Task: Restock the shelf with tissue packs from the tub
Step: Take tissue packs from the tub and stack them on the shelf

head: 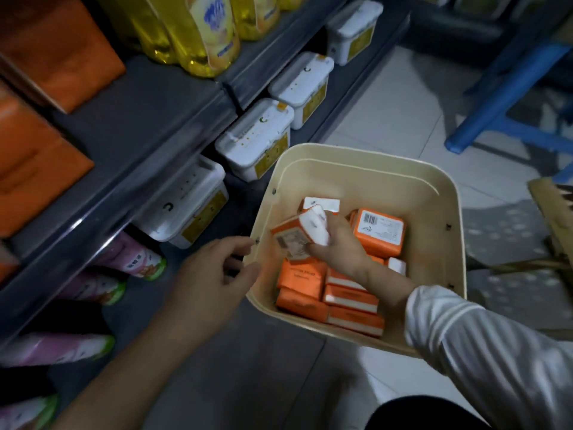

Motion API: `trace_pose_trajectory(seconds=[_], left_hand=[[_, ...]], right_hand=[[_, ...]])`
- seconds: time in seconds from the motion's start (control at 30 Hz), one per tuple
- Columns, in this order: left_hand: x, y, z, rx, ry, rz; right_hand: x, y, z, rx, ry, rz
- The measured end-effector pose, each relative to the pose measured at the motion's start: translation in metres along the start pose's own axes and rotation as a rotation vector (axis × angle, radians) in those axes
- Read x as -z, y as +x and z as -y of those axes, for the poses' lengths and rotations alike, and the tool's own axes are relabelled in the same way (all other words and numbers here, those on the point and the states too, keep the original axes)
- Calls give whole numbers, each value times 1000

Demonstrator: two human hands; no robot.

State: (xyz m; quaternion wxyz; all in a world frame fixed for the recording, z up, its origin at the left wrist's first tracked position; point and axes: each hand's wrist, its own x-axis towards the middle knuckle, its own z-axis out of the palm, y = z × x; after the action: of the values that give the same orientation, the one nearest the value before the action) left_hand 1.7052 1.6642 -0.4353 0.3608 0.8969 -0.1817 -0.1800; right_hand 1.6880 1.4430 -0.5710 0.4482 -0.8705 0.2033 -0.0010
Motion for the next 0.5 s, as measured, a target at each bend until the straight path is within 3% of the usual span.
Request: trace_pose_trajectory(seconds=[0.1,0.2,0.37,0.5], left_hand=[[5,-13,-20,226,-363,57],[21,-32,-38,405,-809,75],[48,-57,-42,448,-1138,74],[62,-73,-31,423,-1265,20]], right_hand=[[30,-29,49,179,75,-143],[52,-62,97,428,-2,-117],[61,-101,155,858,-286,9],[43,-124,187,926,-245,113]])
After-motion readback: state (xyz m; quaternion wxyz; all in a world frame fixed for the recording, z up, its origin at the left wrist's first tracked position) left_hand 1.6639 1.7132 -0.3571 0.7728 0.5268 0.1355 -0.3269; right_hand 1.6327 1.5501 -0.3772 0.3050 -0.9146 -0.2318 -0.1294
